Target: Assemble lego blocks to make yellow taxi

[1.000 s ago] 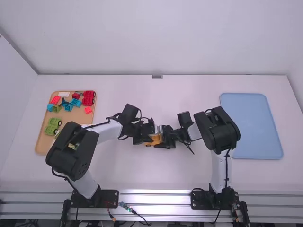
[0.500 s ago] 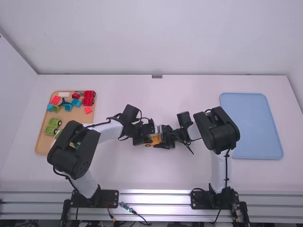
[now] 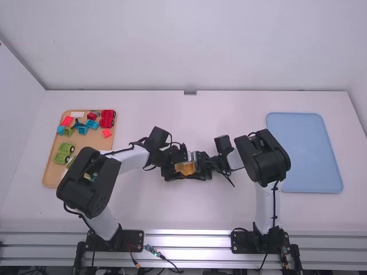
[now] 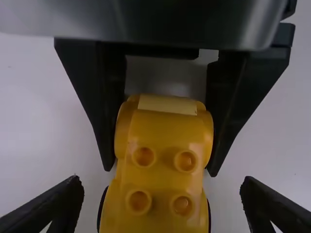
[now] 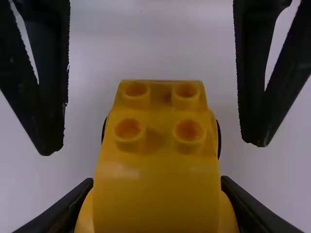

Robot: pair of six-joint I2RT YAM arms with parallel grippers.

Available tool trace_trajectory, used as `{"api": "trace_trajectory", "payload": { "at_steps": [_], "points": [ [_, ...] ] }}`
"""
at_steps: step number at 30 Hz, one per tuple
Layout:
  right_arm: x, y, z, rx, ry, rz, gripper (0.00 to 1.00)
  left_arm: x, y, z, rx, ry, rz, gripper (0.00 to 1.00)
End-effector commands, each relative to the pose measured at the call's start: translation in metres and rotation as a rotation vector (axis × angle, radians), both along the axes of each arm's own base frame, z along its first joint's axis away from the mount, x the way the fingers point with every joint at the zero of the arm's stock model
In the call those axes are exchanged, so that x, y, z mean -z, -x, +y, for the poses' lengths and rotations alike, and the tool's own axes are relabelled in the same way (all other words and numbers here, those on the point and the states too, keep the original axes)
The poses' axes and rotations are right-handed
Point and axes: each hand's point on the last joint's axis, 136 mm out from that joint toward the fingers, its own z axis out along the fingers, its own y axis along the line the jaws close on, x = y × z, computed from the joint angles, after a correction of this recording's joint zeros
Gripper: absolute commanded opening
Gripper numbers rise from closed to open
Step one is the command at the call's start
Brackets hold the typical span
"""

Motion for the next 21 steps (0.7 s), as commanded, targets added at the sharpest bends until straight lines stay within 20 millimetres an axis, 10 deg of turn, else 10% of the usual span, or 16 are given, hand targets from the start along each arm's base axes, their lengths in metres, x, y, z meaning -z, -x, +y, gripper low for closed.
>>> {"api": "trace_trajectory", "payload": {
  "at_steps": [1,8,13,15,21],
  "points": [
    [0.012,0.002,-0.004,0.022,0.043,0.033,0.27,-0.007,0.002,-0.003,0.005,0.014,-0.010,0.91],
    [0.012,0.002,-0.004,0.022,0.043,0.034,0.29,-0.021,0.000,0.000,-0.003,0.021,-0.038,0.99],
    [0.013,0.002,-0.004,0.024,0.048,0.036,0.61,-0.052,-0.010,0.017,-0.060,0.044,-0.092,0.99],
    [0.012,0.003,-0.004,0.021,0.044,0.039,0.89,-0.074,-0.011,0.030,-0.095,0.078,-0.113,0.99],
    [0.010,0.002,-0.002,0.016,0.032,0.024,0.99,-0.116,0.000,0.056,-0.081,0.175,-0.174,0.99]
  ]
}}
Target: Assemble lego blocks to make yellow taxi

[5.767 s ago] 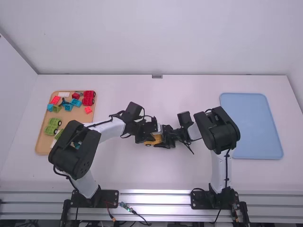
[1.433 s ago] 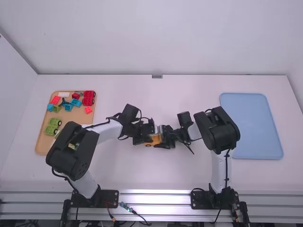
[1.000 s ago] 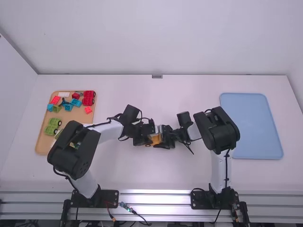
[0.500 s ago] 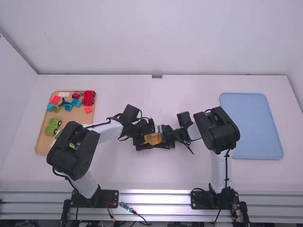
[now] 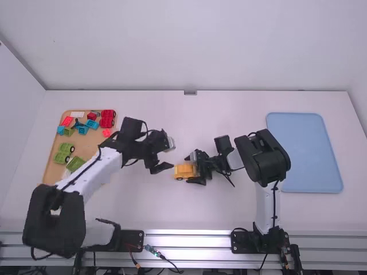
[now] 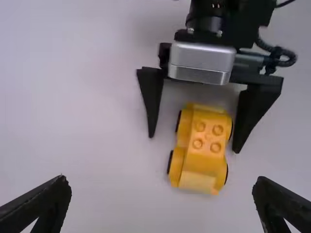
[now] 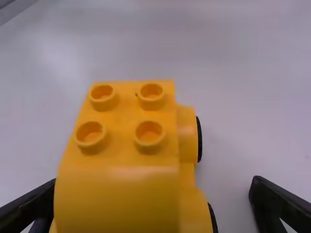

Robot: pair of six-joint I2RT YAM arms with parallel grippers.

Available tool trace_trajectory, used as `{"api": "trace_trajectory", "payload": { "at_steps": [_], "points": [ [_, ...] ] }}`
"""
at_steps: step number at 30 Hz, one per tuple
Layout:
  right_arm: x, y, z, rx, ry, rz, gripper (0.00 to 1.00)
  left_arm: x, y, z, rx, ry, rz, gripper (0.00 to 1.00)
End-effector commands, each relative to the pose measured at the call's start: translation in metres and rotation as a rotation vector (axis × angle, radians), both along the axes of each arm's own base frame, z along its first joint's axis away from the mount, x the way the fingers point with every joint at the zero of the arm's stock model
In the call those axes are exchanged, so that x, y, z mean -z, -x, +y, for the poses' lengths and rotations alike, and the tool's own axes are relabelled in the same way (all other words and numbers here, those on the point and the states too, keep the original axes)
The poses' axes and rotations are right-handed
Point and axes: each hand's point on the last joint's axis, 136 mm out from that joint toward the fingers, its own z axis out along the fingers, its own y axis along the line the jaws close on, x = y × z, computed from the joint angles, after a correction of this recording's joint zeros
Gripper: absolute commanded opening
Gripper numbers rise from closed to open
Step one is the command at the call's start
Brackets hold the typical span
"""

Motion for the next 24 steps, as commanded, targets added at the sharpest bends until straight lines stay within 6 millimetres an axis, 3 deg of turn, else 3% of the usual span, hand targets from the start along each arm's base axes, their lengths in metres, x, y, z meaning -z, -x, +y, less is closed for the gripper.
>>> {"api": "trace_trajectory", "payload": {
  "at_steps": [1,8,14,16,17,19,21,24],
  "points": [
    [0.009,0.001,-0.001,0.019,0.027,0.030,0.99,-0.019,0.012,0.003,0.067,0.071,-0.057,0.99],
    [0.008,0.003,0.015,0.019,0.037,0.030,0.99,-0.022,0.016,0.022,0.020,0.077,-0.086,0.99],
    [0.014,0.003,0.026,0.051,0.091,0.035,1.00,-0.017,0.016,0.023,0.011,0.081,-0.081,0.99],
    [0.014,0.002,0.030,0.053,0.090,0.022,0.91,-0.016,0.015,0.022,0.010,0.083,-0.088,0.99],
    [0.014,0.001,0.031,0.063,0.098,0.023,0.82,-0.016,0.015,0.022,0.012,0.082,-0.090,0.99],
    [0.015,0.000,0.030,0.071,0.105,0.022,0.75,-0.016,0.015,0.022,0.013,0.082,-0.090,0.99],
    [0.016,0.000,0.030,0.072,0.107,0.025,0.59,-0.016,0.015,0.024,0.006,0.082,-0.090,0.99],
    [0.015,-0.002,0.028,0.077,0.105,0.026,0.47,-0.015,0.014,0.026,0.000,0.075,-0.091,0.99]
  ]
}}
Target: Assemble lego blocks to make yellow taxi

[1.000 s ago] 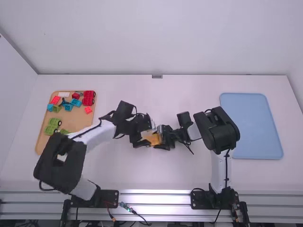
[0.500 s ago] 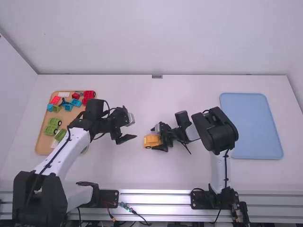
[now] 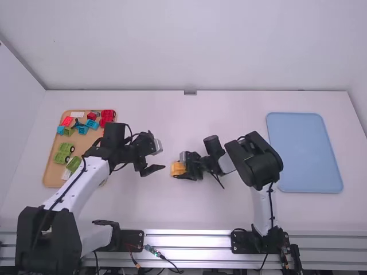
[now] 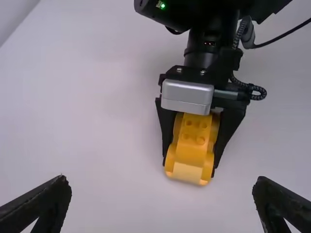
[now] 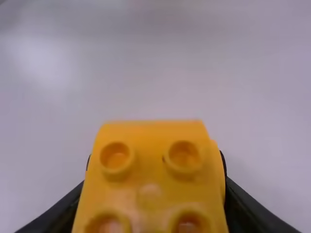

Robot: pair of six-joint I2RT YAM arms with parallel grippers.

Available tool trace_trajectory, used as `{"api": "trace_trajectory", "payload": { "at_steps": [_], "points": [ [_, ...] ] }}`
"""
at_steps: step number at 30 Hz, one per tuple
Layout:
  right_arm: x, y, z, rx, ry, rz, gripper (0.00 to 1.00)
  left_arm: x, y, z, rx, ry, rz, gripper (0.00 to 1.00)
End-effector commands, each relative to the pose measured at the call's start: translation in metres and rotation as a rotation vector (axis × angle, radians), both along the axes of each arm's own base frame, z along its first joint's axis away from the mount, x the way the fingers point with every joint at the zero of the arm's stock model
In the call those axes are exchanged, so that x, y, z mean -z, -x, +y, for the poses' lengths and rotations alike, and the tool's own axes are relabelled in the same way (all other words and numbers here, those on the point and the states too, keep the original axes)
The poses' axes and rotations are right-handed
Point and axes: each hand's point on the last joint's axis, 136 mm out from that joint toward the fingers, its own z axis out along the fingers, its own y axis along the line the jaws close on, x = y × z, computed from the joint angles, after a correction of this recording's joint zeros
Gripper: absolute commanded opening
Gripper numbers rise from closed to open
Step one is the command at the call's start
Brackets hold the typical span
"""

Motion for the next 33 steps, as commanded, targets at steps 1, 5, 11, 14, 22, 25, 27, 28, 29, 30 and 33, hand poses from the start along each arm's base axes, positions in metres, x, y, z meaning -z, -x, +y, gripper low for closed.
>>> {"api": "trace_trajectory", "payload": {
  "at_steps": [1,5,11,14,22,25,27,28,29,30,33],
  "points": [
    [0.012,-0.004,-0.009,0.049,0.047,0.033,0.45,-0.001,0.003,0.001,0.004,0.011,-0.007,0.99],
    [0.005,-0.010,-0.014,0.070,0.047,0.031,0.44,0.003,-0.004,0.009,-0.029,-0.034,-0.022,0.99],
    [-0.014,-0.038,-0.044,0.214,0.163,0.006,0.41,0.018,-0.018,0.033,-0.193,-0.158,0.013,0.99],
    [-0.023,-0.069,-0.084,0.396,0.317,-0.059,0.40,0.018,-0.025,0.038,-0.261,-0.146,0.025,0.99],
    [-0.083,-0.134,-0.212,0.921,0.445,-0.134,0.36,0.021,-0.033,0.037,-0.271,-0.126,-0.042,0.99],
    [-0.102,-0.140,-0.262,1.052,0.435,-0.136,0.36,0.020,-0.040,0.036,-0.308,-0.091,-0.067,0.99],
    [-0.108,-0.141,-0.281,1.100,0.430,-0.135,0.35,0.019,-0.042,0.036,-0.319,-0.078,-0.080,0.99],
    [-0.115,-0.141,-0.305,1.153,0.417,-0.132,0.35,0.018,-0.045,0.036,-0.333,-0.061,-0.095,0.99],
    [-0.118,-0.142,-0.324,1.193,0.398,-0.129,0.33,0.017,-0.047,0.036,-0.341,-0.049,-0.111,0.99],
    [-0.121,-0.142,-0.344,1.235,0.365,-0.119,0.33,0.015,-0.050,0.036,-0.351,-0.036,-0.128,0.99],
    [-0.122,-0.139,-0.377,1.314,0.305,-0.080,0.34,0.011,-0.054,0.037,-0.373,-0.010,-0.154,0.99]
  ]
}}
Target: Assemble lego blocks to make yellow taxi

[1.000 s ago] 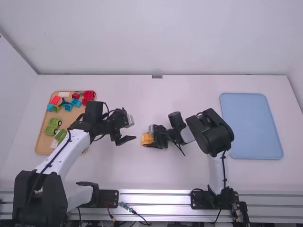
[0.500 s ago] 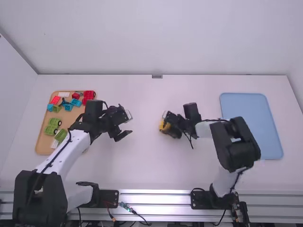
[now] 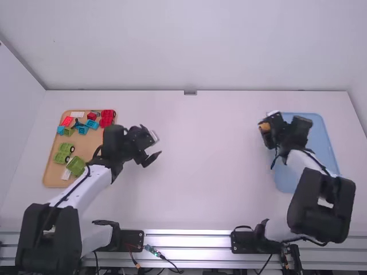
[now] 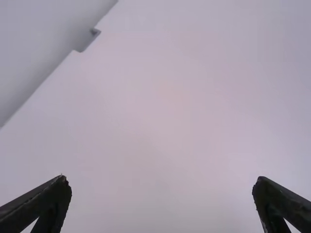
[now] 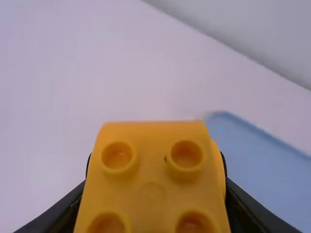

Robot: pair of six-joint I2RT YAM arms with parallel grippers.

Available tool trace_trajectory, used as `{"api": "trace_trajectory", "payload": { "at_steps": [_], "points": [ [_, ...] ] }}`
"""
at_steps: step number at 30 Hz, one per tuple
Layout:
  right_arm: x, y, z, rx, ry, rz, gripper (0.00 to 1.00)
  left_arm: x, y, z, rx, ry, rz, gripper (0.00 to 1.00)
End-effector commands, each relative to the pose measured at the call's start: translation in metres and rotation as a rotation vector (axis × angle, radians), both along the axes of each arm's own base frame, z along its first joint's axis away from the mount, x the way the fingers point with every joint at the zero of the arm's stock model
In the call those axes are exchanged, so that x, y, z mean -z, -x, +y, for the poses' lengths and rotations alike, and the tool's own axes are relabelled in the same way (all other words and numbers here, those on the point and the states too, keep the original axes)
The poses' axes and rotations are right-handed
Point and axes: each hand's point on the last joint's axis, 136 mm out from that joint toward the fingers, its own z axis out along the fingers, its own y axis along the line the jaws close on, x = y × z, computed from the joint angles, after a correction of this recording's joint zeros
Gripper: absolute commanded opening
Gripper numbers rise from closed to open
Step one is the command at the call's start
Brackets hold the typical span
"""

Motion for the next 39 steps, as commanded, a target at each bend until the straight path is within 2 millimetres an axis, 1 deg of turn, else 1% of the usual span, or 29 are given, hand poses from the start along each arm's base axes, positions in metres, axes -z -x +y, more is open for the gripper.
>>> {"api": "trace_trajectory", "payload": {
  "at_steps": [1,2,5,6,8,9,11,13,15,17,18,19,23,25,27,31,34,38,39],
  "points": [
    [-0.002,0.006,-0.026,0.055,-0.100,-0.023,0.34,-0.002,0.000,0.002,-0.035,0.048,0.004,0.99],
    [0.003,0.009,-0.038,0.069,-0.126,-0.024,0.35,-0.003,-0.001,0.001,-0.039,0.057,-0.007,0.99],
    [0.013,0.012,-0.056,0.091,-0.161,-0.029,0.36,-0.004,-0.001,0.000,-0.033,0.058,-0.023,0.99],
    [0.022,0.012,-0.066,0.107,-0.173,-0.029,0.36,-0.005,-0.002,0.000,-0.033,0.060,-0.033,0.99],
    [0.032,0.013,-0.076,0.131,-0.175,-0.026,0.36,-0.005,-0.002,-0.001,-0.030,0.060,-0.039,0.99],
    [0.043,0.014,-0.085,0.153,-0.178,-0.017,0.36,-0.005,-0.002,-0.001,-0.031,0.061,-0.040,0.99],
    [0.057,0.015,-0.093,0.181,-0.197,-0.008,0.36,-0.005,-0.002,0.000,-0.043,0.072,-0.035,0.99],
    [0.064,0.015,-0.097,0.207,-0.218,-0.005,0.36,-0.006,-0.003,0.000,-0.045,0.076,-0.034,0.99],
    [0.079,0.017,-0.109,0.252,-0.246,-0.002,0.37,-0.005,-0.002,-0.001,-0.043,0.076,-0.033,0.99],
    [0.083,0.018,-0.112,0.258,-0.249,0.002,0.40,-0.005,-0.002,0.000,-0.045,0.075,-0.034,0.99],
    [0.087,0.019,-0.114,0.266,-0.253,0.005,0.48,-0.005,-0.002,0.000,-0.044,0.075,-0.033,0.99],
    [0.089,0.020,-0.116,0.280,-0.264,0.005,0.49,-0.005,-0.002,0.000,-0.044,0.075,-0.033,0.99],
    [0.089,0.020,-0.118,0.295,-0.274,0.004,0.57,-0.005,-0.003,0.002,-0.050,0.075,-0.033,0.99],
    [0.090,0.020,-0.118,0.300,-0.283,0.008,0.67,-0.005,-0.003,0.002,-0.049,0.075,-0.033,0.99],
    [0.091,0.021,-0.118,0.327,-0.306,0.018,0.99,-0.005,-0.003,0.001,-0.047,0.077,-0.033,0.99],
    [0.094,0.020,-0.122,0.396,-0.300,0.038,0.99,-0.005,-0.002,0.001,-0.046,0.077,-0.032,0.99],
    [0.090,0.022,-0.125,0.453,-0.293,0.059,0.99,-0.007,-0.003,0.001,-0.075,0.116,-0.011,0.99],
    [0.075,0.028,-0.118,0.485,-0.252,0.110,0.99,-0.013,-0.008,0.001,-0.133,0.198,0.014,0.99],
    [0.065,0.030,-0.117,0.503,-0.225,0.131,0.99,-0.015,-0.009,0.002,-0.142,0.211,0.014,0.99]
  ]
}}
